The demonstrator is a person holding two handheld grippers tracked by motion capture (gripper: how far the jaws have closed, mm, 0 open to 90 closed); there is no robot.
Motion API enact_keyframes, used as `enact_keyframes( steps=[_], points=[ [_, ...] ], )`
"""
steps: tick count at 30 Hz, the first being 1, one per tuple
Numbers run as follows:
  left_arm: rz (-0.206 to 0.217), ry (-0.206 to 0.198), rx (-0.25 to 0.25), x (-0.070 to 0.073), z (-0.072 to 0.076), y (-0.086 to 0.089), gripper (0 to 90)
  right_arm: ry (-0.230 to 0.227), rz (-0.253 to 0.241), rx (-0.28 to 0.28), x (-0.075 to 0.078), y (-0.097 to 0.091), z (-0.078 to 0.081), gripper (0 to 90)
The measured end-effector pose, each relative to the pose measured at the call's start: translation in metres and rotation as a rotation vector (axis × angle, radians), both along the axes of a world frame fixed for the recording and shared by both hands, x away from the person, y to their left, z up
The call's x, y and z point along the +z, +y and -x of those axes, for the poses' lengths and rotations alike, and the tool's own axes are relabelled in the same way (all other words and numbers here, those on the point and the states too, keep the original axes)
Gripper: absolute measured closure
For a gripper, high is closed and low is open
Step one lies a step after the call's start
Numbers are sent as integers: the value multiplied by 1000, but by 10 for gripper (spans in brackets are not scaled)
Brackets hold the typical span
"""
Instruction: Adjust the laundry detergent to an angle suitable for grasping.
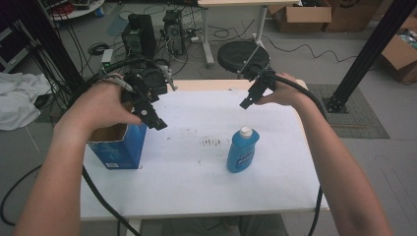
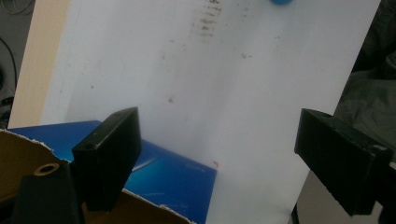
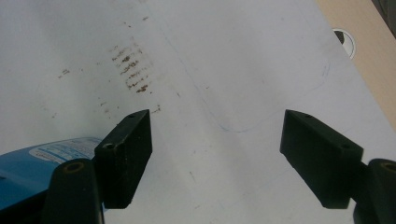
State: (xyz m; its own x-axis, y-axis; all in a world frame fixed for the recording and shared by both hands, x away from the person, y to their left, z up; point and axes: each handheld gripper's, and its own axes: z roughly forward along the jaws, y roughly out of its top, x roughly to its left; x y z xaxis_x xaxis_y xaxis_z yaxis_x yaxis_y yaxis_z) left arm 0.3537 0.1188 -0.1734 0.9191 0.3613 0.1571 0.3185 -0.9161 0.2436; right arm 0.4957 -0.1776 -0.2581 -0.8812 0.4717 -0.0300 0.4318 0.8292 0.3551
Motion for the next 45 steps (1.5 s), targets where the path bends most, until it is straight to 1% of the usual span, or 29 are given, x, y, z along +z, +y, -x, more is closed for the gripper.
enact_keyframes(
  steps=[4, 5, 10, 12, 15, 17, 18, 22, 24, 28, 31, 37, 40, 45],
  points=[
    [0, 3, -9, 0, -1, -2, 156, 0, -1, -4, 0, -3, -1, 252],
    [-3, 7, -6, 0, -1, -2, 156, 1, 3, -3, 0, -3, -1, 252],
    [-13, 5, -3, 1, -2, -3, 156, -2, -5, -4, 1, -5, 0, 252],
    [-10, 10, -5, 2, -2, -4, 156, -1, -12, -6, 2, -6, 0, 252],
    [-16, 8, -5, 2, -2, -6, 156, -4, -5, -3, 2, -7, 1, 252],
    [-14, 6, -5, 2, -2, -6, 156, -3, -8, -4, 2, -7, 1, 253],
    [-7, 7, -6, 1, -1, -6, 156, -2, -2, -4, 1, -8, 2, 252],
    [-11, 10, -5, 0, -1, -7, 156, -1, -1, -3, 1, -8, 2, 252],
    [-6, 8, 0, 0, -2, -7, 156, 0, -8, -1, 1, -8, 1, 253],
    [-10, 11, -3, -1, -1, -7, 156, -8, -14, 1, 3, -8, 2, 253],
    [-10, 14, -4, -1, -2, -7, 155, -7, -7, 3, 2, -7, 2, 253],
    [-10, 8, -5, -1, -2, -7, 155, -4, -9, 3, 2, -8, 1, 253],
    [4, 8, -8, 0, -1, -8, 155, -4, -13, -3, 1, -10, 0, 253],
    [1, 2, -14, 1, 0, -11, 155, -5, -11, -4, 1, -11, 0, 253]
  ],
)
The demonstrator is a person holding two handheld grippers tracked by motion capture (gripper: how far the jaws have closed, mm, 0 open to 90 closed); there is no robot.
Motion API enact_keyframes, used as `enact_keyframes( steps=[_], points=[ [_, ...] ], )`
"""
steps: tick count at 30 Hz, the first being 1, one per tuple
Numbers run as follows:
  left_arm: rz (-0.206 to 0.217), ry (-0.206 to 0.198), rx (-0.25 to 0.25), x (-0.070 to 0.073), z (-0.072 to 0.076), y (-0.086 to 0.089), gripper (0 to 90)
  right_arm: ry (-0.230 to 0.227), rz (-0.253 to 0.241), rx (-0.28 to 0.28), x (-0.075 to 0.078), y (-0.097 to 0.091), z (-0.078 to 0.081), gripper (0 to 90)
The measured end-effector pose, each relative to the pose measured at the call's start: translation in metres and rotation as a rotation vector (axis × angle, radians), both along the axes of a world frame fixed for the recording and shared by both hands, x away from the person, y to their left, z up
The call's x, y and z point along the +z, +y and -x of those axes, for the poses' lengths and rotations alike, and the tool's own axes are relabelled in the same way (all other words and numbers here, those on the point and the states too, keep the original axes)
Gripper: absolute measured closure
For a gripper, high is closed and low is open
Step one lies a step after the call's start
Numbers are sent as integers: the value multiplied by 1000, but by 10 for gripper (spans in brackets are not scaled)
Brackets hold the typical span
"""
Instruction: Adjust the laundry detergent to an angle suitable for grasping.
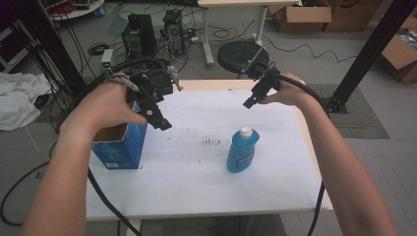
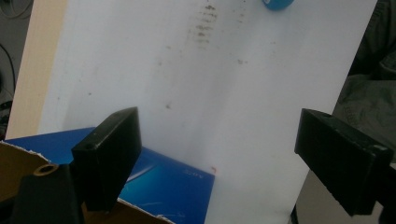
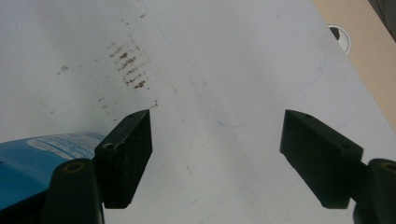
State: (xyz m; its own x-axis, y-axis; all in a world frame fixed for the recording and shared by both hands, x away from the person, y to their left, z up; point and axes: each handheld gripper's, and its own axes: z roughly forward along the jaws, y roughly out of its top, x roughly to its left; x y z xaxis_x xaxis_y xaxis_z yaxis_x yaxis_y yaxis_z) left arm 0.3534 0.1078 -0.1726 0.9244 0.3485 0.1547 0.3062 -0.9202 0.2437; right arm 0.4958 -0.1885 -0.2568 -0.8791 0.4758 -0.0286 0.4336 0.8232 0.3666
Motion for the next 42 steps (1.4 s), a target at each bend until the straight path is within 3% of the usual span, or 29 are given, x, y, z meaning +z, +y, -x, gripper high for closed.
enact_keyframes(
  steps=[11, 17, 25, 31, 33, 42],
  points=[
    [18, -9, -9, -3, 0, -8, 155, -3, -4, -6, 0, -2, 1, 253],
    [69, -15, -3, -12, 5, -13, 155, -8, -12, -18, 1, -6, 3, 253],
    [83, 2, 12, -25, 6, -22, 155, -12, -13, -8, 1, -4, 5, 253],
    [83, 51, 27, -38, 6, -34, 160, -13, -15, -11, 1, -6, 6, 255],
    [85, 41, 28, -40, 7, -38, 165, -13, -16, -12, 1, -6, 6, 255],
    [102, 67, 43, -50, 8, -49, 161, -18, -24, -12, 2, -8, 7, 255]
  ],
)
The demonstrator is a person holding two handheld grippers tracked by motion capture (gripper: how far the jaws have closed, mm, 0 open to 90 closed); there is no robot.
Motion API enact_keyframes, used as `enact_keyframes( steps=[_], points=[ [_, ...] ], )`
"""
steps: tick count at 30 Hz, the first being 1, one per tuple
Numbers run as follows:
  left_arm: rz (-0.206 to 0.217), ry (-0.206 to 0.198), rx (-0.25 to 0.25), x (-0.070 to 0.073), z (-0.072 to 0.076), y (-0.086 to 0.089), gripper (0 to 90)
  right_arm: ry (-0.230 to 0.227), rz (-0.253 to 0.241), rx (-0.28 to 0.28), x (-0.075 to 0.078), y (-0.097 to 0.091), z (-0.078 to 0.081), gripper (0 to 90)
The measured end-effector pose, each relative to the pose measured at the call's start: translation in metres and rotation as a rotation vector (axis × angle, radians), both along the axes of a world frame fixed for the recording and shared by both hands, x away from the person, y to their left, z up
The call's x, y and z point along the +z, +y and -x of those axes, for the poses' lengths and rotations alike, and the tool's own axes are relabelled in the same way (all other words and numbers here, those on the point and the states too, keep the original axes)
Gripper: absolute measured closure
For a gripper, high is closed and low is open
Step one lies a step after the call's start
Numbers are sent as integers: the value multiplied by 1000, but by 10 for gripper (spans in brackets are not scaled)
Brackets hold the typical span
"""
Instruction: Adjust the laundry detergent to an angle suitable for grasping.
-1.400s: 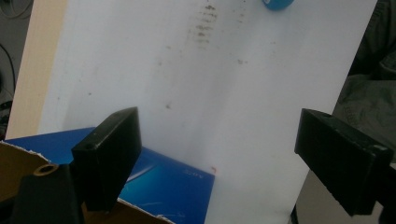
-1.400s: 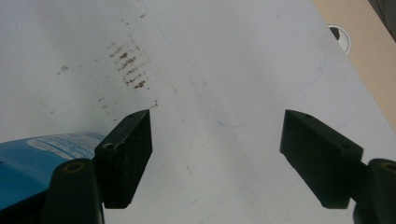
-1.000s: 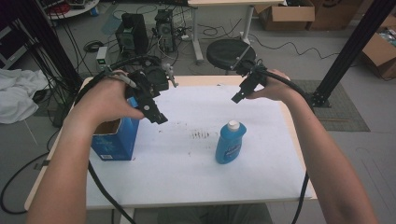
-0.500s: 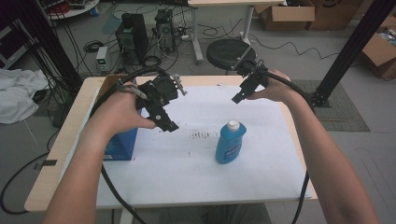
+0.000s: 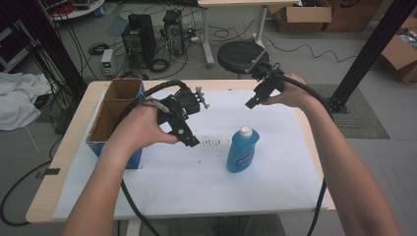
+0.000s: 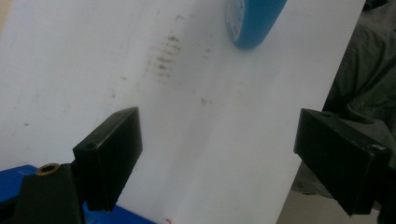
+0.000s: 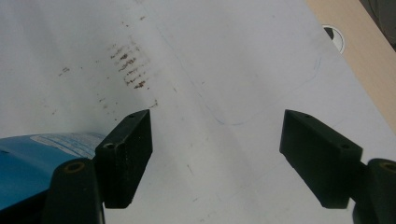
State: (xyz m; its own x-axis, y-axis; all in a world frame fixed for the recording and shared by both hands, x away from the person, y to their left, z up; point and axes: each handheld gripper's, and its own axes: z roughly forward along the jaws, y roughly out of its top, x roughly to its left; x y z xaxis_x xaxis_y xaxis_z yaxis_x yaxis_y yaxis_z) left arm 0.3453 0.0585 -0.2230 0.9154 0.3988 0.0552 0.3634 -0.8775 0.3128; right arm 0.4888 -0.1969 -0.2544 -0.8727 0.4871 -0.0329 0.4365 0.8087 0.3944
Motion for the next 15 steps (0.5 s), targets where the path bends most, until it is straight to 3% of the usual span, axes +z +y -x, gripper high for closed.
enact_keyframes(
  steps=[15],
  points=[
    [62, -3, -7, -24, 1, -22, 164, 0, -2, -2, 0, -2, 2, 256]
  ],
)
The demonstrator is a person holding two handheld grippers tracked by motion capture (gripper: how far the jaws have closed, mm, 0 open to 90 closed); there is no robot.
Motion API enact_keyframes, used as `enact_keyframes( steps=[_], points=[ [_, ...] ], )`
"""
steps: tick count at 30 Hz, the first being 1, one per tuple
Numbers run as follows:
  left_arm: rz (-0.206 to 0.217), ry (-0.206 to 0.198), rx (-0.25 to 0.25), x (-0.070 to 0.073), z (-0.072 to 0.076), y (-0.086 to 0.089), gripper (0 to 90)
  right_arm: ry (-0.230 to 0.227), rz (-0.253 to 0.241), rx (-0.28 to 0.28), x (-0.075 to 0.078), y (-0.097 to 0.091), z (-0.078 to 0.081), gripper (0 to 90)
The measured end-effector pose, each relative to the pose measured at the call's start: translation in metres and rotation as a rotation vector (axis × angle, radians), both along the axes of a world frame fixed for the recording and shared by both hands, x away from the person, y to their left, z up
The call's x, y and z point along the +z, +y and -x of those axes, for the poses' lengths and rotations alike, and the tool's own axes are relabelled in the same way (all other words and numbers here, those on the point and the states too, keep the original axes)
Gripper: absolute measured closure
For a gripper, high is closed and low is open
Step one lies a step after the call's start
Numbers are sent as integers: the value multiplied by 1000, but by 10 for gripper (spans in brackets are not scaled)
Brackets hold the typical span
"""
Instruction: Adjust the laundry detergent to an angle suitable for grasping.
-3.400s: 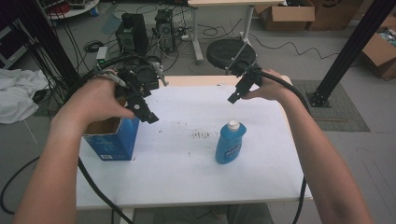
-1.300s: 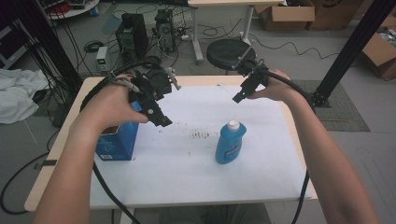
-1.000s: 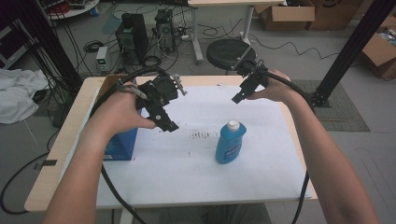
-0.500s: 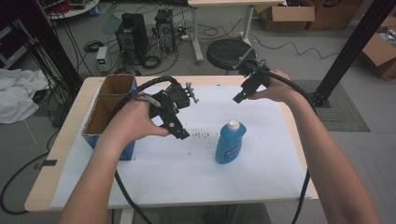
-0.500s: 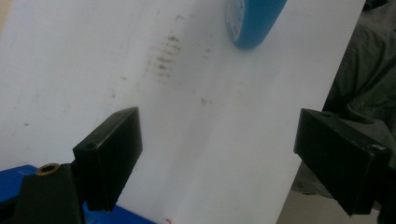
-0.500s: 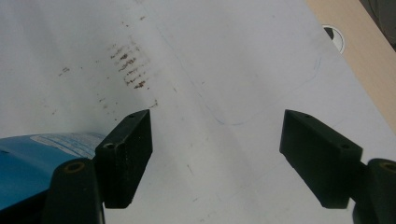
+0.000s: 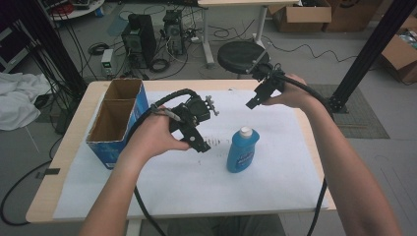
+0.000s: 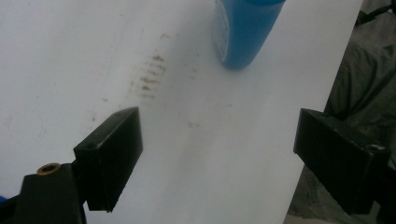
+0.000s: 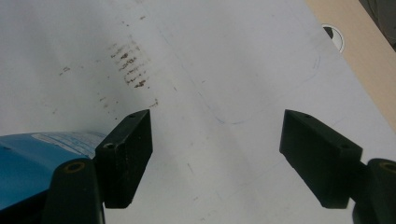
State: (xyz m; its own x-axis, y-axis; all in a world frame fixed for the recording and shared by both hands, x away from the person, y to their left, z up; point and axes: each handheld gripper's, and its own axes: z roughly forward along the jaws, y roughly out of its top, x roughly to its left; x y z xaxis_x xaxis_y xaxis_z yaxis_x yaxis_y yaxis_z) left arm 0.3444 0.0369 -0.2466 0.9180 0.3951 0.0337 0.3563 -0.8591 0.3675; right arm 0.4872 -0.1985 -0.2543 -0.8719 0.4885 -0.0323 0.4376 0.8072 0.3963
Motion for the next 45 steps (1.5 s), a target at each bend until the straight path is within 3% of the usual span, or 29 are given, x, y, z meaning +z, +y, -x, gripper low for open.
enact_keyframes(
  steps=[15, 25, 34, 45],
  points=[
    [29, 21, -35, -16, -2, -25, 161, -2, 0, -4, 1, -1, 1, 257],
    [42, 16, -17, -23, -6, -41, 163, -2, 0, -6, -1, -2, 0, 258],
    [53, 22, -30, -37, -7, -56, 162, -1, -4, -5, -2, -3, 1, 259],
    [104, 3, -13, -50, -6, -67, 177, -1, -5, -11, -3, -5, 0, 260]
  ],
)
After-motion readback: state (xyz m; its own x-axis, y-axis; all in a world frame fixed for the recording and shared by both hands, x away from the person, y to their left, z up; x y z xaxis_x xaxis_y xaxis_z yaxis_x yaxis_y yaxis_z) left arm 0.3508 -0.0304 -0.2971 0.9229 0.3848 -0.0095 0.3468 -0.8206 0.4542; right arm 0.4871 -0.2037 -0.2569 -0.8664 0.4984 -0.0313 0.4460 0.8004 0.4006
